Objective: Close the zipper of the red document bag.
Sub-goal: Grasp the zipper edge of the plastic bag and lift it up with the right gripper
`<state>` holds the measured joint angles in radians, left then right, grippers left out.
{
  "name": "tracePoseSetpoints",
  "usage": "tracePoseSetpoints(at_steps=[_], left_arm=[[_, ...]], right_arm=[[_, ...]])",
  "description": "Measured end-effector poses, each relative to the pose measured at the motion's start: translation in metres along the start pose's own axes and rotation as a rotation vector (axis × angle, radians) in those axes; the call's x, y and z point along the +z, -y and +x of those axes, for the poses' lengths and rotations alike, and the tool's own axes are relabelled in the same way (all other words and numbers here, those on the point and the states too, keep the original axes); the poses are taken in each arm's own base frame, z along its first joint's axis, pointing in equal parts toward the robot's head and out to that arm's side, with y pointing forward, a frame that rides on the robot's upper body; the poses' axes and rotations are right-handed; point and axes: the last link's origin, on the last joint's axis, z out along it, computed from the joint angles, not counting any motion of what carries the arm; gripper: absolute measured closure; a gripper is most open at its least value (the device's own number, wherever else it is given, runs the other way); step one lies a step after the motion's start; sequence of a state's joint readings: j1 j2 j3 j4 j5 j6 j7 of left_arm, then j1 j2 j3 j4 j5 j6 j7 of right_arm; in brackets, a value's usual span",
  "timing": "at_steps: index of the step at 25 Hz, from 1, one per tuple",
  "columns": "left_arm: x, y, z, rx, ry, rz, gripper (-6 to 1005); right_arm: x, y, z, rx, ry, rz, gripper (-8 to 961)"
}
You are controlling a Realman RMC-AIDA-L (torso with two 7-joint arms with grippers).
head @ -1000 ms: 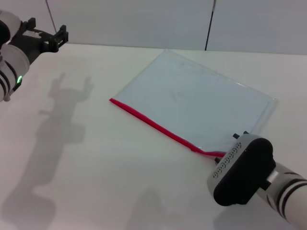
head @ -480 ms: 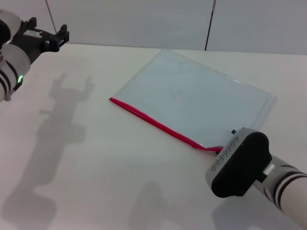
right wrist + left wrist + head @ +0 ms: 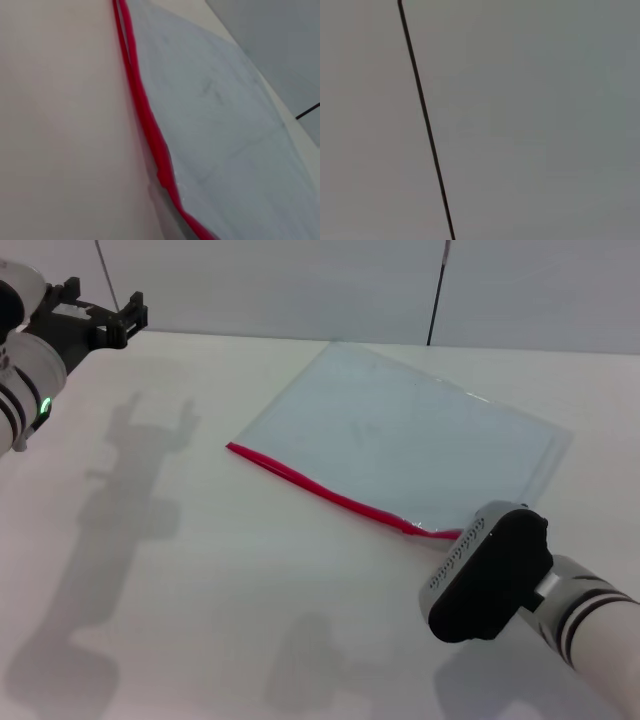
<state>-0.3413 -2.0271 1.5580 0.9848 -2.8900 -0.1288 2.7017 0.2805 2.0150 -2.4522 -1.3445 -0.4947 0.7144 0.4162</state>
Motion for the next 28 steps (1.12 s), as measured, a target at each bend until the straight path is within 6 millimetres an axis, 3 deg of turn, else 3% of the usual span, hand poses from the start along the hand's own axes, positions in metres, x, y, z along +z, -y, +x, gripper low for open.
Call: tracePoseSetpoints(at_steps=[13, 28], left_arm=[[0.000, 0.000, 0.000, -0.015, 0.004, 0.000, 192], [-0.003, -0.014, 0.000, -0.112, -0.009, -0.075, 192]], right_arm=[[-0.002, 0.009, -0.003, -0.009, -0.013, 0.056, 738], [-0.013, 0.036, -0.031, 0.082, 0.097, 0.094, 822]])
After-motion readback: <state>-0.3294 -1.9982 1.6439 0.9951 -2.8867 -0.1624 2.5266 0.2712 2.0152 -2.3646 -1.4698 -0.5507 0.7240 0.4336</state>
